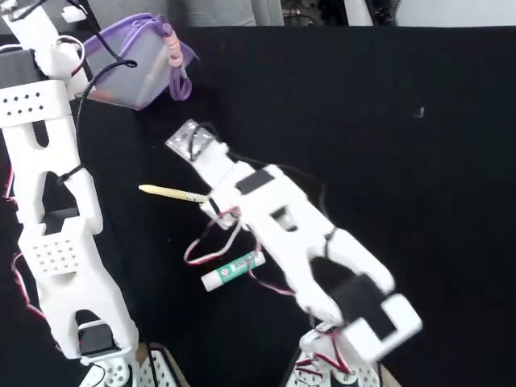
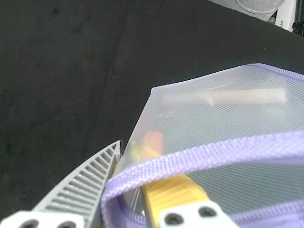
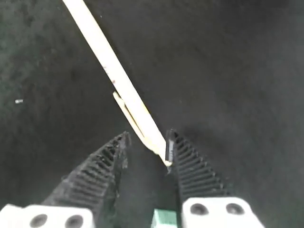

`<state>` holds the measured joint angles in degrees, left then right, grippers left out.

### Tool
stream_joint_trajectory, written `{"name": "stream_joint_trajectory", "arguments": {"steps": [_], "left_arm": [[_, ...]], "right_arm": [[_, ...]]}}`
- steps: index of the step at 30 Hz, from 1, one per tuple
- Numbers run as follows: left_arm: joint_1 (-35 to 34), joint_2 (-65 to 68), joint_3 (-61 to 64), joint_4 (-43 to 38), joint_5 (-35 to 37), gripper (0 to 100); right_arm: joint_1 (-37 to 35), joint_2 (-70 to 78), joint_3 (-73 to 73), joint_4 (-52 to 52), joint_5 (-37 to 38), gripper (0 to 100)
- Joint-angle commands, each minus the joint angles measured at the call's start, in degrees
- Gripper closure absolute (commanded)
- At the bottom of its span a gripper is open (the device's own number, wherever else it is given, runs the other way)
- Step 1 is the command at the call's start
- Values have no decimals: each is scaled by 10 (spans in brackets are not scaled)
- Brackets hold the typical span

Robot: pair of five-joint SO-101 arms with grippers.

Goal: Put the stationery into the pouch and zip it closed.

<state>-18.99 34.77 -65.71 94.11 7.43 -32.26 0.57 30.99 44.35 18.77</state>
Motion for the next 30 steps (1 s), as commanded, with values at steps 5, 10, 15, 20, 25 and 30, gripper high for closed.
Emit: {"name": "stream_joint_trajectory", "arguments": {"steps": [5, 10, 15, 20, 25, 30], "left_arm": [[-31, 15, 3, 3, -11, 972], [-31, 15, 3, 2, -11, 972], [-31, 15, 3, 1, -11, 972], [-31, 15, 3, 2, -11, 972], [-22, 15, -2, 2, -11, 972], [18, 7, -14, 5, -45, 972]], "right_arm": [[-18, 145, -180, 62, 68, 881], [-18, 198, -238, 96, 77, 881], [-18, 234, -270, 110, 81, 905], [-12, 239, -293, 148, 78, 981], [18, 191, -293, 195, 76, 987], [86, 112, -268, 222, 40, 987]]}}
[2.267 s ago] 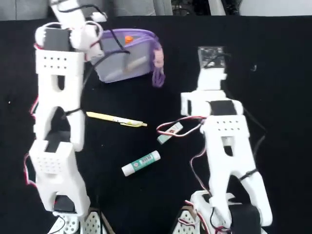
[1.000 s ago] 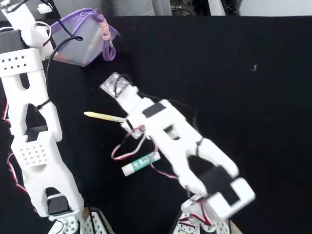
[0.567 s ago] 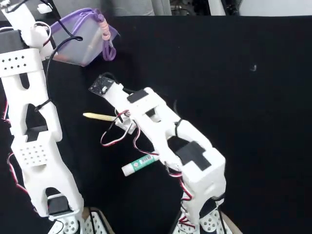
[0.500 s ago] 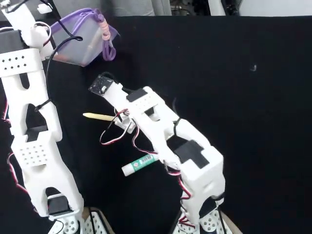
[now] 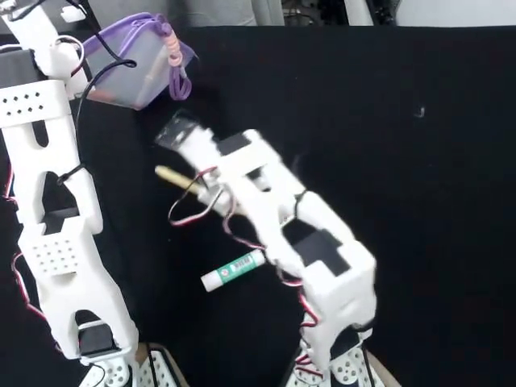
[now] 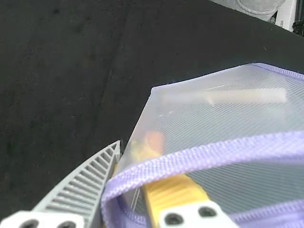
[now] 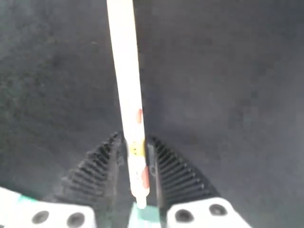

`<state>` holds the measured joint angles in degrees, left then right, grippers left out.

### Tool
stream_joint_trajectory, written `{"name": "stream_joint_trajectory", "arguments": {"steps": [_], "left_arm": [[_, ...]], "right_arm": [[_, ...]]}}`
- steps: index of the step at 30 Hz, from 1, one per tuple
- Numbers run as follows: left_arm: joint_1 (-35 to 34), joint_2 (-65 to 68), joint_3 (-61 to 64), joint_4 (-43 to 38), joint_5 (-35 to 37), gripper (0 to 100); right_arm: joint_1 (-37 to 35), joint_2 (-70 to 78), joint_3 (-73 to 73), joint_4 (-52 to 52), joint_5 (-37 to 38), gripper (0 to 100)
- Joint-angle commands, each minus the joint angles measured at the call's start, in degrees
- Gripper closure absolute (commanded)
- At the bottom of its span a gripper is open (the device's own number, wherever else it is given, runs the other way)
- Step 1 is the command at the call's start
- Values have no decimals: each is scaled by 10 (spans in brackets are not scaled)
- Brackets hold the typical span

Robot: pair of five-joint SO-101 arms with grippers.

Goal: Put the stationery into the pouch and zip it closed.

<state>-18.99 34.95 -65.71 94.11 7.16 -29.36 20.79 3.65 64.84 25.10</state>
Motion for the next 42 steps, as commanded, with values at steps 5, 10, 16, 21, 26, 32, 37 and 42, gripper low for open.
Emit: {"name": "stream_joint_trajectory", "arguments": {"steps": [5, 10, 16, 21, 26, 32, 37, 42], "left_arm": [[69, 6, -101, 59, -53, 972], [108, -1, -134, 68, -54, 972], [156, -42, -105, 68, -54, 972], [188, -92, -84, 68, -54, 972], [204, -152, -46, 68, -55, 973], [236, -200, 44, 68, -55, 973], [254, -218, 84, 68, -55, 973], [266, -221, 141, 68, -55, 973]], "right_arm": [[127, -185, 56, 14, -25, 987], [189, -290, 98, 13, -26, 987], [251, -399, 151, -44, -47, 987], [273, -472, 212, -120, -100, 987], [273, -539, 276, -186, -136, 987], [269, -635, 353, -284, -193, 987], [269, -721, 407, -343, -230, 987], [269, -824, 468, -400, -272, 987]]}}
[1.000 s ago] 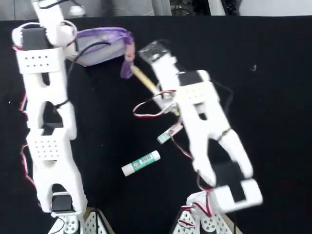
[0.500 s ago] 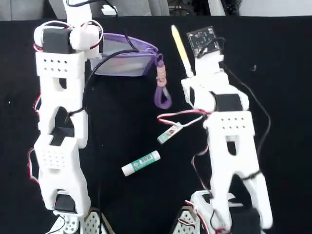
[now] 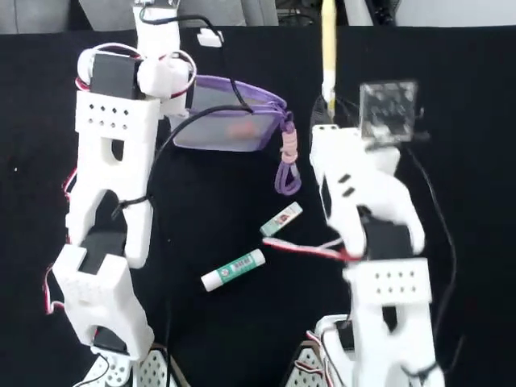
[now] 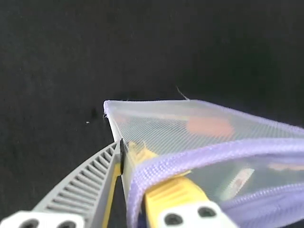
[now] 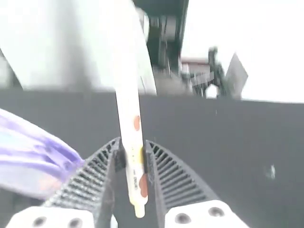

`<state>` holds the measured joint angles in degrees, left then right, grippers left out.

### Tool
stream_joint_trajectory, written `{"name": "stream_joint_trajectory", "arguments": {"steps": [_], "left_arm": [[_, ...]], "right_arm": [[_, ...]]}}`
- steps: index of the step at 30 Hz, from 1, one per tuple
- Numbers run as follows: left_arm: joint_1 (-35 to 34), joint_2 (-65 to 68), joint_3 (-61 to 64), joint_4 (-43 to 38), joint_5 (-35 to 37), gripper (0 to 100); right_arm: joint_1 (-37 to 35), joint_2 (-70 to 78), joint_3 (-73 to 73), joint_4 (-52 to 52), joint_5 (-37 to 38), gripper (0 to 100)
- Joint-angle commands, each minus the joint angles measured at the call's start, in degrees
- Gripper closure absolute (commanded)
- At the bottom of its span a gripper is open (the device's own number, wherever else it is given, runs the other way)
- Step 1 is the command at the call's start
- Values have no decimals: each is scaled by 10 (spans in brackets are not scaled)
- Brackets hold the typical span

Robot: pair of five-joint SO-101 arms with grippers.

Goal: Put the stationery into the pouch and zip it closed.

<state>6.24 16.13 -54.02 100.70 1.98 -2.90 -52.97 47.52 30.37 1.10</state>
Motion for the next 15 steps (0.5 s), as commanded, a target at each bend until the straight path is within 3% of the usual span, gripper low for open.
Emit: {"name": "stream_joint_trajectory", "arguments": {"steps": [1, 5, 9, 15], "left_arm": [[15, -32, 34, 2, -1, 973], [15, -31, 55, 2, 1, 973], [15, -34, 59, 2, 1, 973], [16, -34, 59, 1, 1, 972]], "right_arm": [[4, -109, 43, -70, -46, 987], [-39, -199, 101, -135, -78, 987], [-135, -262, 150, -207, -78, 987], [-208, -261, 195, -319, -77, 987]]}}
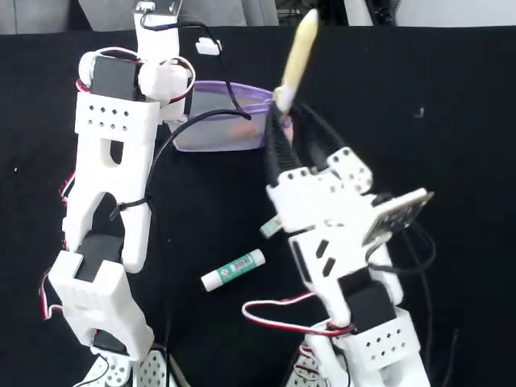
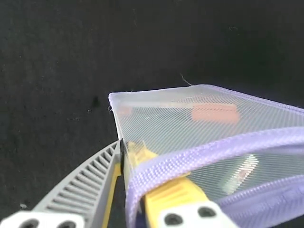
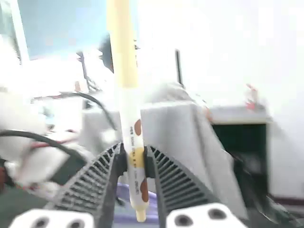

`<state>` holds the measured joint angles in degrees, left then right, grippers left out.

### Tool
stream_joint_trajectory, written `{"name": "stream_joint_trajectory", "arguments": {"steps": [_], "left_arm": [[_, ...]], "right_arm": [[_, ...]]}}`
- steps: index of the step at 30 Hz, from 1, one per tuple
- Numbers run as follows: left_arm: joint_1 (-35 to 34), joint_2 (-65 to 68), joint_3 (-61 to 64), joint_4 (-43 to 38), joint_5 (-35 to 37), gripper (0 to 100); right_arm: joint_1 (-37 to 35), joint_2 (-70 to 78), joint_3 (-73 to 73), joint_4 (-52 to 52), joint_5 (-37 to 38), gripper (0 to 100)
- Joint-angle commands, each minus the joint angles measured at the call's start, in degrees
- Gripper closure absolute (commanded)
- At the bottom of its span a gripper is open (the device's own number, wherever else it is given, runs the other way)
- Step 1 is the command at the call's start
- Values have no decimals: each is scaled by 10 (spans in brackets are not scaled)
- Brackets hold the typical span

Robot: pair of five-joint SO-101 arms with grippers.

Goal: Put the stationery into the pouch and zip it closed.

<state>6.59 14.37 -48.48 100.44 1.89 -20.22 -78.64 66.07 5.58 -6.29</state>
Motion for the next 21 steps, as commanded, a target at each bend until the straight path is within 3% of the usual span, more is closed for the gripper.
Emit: {"name": "stream_joint_trajectory", "arguments": {"steps": [1, 10, 15, 21], "left_arm": [[13, -17, 3, 4, 2, 972], [10, -18, -1, 3, 31, 972], [8, -18, -1, 3, 31, 972], [7, -18, 3, 3, 30, 972]], "right_arm": [[-38, 5, 13, -86, -4, 987], [-40, 233, -14, -279, -5, 987], [-39, 335, -62, -290, -8, 987], [-40, 357, -66, -309, -4, 987]]}}
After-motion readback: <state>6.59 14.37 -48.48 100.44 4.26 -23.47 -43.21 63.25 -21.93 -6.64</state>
